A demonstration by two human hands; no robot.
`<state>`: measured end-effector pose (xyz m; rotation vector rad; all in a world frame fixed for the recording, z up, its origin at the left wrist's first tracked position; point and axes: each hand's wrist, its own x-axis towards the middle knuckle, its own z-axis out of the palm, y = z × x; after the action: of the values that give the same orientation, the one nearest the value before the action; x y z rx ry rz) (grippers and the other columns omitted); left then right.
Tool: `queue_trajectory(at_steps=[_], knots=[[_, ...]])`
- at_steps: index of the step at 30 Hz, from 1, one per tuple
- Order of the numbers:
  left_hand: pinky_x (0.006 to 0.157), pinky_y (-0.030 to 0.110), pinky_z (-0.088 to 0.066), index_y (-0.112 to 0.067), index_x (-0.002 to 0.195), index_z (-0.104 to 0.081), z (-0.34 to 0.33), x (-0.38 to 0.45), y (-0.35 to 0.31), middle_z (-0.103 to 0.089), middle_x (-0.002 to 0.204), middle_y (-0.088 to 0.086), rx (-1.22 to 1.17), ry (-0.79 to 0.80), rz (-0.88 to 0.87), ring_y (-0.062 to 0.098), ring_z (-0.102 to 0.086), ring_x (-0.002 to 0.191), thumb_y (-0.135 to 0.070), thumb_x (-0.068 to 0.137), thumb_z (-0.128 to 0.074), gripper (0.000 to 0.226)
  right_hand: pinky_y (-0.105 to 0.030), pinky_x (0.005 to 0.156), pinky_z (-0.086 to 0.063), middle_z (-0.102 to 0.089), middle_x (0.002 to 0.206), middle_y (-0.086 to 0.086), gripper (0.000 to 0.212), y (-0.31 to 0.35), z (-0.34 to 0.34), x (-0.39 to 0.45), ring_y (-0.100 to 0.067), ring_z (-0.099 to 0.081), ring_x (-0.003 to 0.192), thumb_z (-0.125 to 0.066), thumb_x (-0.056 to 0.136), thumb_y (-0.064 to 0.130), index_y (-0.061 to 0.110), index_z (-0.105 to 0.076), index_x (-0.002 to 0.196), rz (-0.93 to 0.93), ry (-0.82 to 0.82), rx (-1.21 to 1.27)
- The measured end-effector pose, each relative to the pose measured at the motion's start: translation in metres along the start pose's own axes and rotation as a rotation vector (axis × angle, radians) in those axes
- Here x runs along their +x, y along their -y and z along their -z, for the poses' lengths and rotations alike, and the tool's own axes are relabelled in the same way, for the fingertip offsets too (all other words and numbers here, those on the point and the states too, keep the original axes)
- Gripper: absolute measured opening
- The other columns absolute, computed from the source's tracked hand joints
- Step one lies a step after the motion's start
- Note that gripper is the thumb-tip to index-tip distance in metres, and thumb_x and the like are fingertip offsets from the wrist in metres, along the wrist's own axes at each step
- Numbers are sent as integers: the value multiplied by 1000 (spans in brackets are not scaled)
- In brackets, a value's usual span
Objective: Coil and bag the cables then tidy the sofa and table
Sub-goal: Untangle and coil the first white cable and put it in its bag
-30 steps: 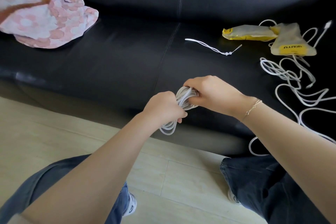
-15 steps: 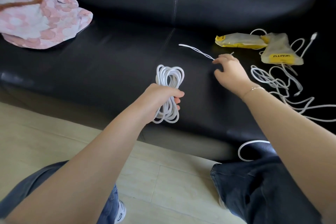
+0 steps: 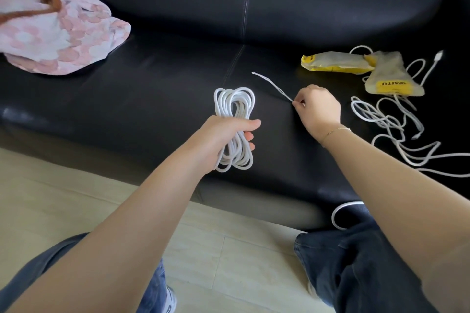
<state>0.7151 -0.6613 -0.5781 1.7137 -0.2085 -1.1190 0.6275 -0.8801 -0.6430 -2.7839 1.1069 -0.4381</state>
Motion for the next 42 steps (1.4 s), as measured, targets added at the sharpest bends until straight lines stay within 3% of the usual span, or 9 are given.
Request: queue_trajectory(at_steps=[3, 6, 10, 16, 22, 27, 30, 37, 42], knots=[[68, 30, -58, -14, 88, -64, 3, -7, -1, -66, 64, -3, 2, 1, -20, 12, -72, 60, -26, 82, -78, 19, -39, 77, -47, -60, 108, -11, 22, 0, 8, -16, -30, -54, 103, -48, 98, 18, 6, -66, 103, 48, 17, -20], [62, 27, -57, -13, 88, -64, 6, -13, -1, -66, 72, -1, 20, 2, -30, 11, -71, 59, -25, 82, -78, 19, -34, 77, -46, -62, 105, -10, 20, 7, 23, -33, -28, -58, 95, -48, 99, 18, 6, -63, 106, 46, 8, 123], [60, 25, -55, -12, 87, -64, 7, -20, 3, -68, 74, -1, 99, 17, -41, 10, -71, 58, -25, 82, -78, 19, -34, 73, -53, -67, 91, -2, 12, 19, 43, -58, -19, -63, 79, -47, 100, 19, 14, -57, 103, 0, 26, 328], [55, 24, -53, -9, 95, -68, 4, -29, 25, -69, 61, -2, 282, -12, -73, 15, -72, 64, -22, 81, -79, 23, -43, 73, -56, -65, 84, -7, 11, 29, 47, -92, -25, -65, 70, -42, 100, 16, 14, -53, 102, 6, 204, 316], [87, 44, -58, -11, 73, -69, 4, -20, 42, -70, 59, -2, 520, -102, -116, 30, -73, 84, -20, 78, -77, 13, -31, 67, -50, -62, 89, -5, 14, 40, 51, -98, -20, -62, 73, -42, 102, 20, 12, -53, 106, 37, 314, 314], [75, 33, -54, -11, 70, -69, -2, -3, 48, -72, 67, -2, 765, -142, -136, 22, -70, 77, -20, 77, -70, 11, -28, 63, -47, -58, 83, -1, 13, 44, 52, -95, -17, -58, 70, -38, 104, 18, 13, -50, 108, 50, 315, 392], [78, 36, -55, -13, 73, -69, -8, 5, 52, -75, 76, -1, 878, -140, -130, 21, -70, 82, -18, 75, -68, 5, -31, 62, -47, -56, 78, 0, 12, 49, 54, -94, -17, -56, 66, -37, 104, 17, 15, -48, 106, 81, 338, 421], [81, 34, -56, -12, 71, -66, -6, 17, 51, -71, 61, -5, 733, -52, -21, 18, -64, 69, -15, 76, -68, 7, -35, 66, -47, -59, 83, -3, 11, 44, 63, -89, -21, -55, 72, -37, 104, 17, 18, -48, 105, 180, 422, 351], [92, 42, -54, -7, 72, -66, -2, 19, 43, -67, 57, 2, 504, -4, 143, 26, -69, 78, -10, 81, -72, 11, -29, 63, -44, -59, 85, 0, 11, 30, 69, -89, -16, -55, 71, -38, 103, 16, 20, -48, 102, 199, 597, 160]])
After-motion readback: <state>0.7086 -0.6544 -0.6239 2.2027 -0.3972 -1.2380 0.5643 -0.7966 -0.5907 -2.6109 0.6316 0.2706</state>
